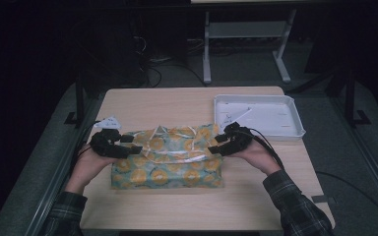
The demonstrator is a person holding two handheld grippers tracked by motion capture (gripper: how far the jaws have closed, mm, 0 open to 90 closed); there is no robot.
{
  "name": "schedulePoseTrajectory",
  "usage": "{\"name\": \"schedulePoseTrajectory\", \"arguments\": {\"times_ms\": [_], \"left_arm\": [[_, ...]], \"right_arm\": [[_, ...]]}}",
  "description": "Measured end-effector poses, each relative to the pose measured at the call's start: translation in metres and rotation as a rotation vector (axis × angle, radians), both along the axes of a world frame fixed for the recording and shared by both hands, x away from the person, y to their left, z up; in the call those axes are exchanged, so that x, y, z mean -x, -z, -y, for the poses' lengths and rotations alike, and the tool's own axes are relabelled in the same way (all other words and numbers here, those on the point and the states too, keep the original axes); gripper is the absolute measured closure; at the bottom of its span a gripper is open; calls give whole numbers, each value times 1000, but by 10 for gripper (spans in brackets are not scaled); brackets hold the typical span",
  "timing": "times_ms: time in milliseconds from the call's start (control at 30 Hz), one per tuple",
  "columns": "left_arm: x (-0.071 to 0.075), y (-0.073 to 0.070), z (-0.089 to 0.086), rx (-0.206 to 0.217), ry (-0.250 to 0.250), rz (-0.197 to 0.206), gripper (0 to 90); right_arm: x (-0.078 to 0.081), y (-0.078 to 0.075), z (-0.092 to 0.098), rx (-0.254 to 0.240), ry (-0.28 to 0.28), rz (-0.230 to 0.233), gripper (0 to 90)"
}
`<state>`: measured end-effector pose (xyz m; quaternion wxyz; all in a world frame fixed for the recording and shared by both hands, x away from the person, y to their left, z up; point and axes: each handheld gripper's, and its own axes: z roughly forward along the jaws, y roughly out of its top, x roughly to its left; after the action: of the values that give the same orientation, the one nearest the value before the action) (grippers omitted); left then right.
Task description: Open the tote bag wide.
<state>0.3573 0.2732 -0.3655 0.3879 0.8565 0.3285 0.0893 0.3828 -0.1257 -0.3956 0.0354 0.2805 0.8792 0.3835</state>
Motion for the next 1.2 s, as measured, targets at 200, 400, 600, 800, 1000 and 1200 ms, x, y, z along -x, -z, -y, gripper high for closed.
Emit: {"name": "schedulePoseTrajectory", "arguments": {"times_ms": [200, 400, 600, 800, 1000, 1200], "left_arm": [[-24, 10, 13, -20, 7, -19, 389], [-35, 23, 18, -61, 21, -47, 375], [-35, 33, 13, -81, 22, -71, 366], [-34, 34, 12, -87, 25, -71, 363], [-31, 32, 17, -64, 42, -64, 361], [-29, 30, 27, -66, 63, -64, 351]], "right_arm": [[-4, -2, -9, -24, -14, 6, 418], [-16, 8, -27, -14, -46, -27, 411], [-19, 26, -33, 35, -74, -71, 451], [-20, 33, -37, 87, -127, -43, 794], [-17, 23, -34, 52, -155, 15, 896], [-13, 9, -30, -2, -142, 45, 897]]}}
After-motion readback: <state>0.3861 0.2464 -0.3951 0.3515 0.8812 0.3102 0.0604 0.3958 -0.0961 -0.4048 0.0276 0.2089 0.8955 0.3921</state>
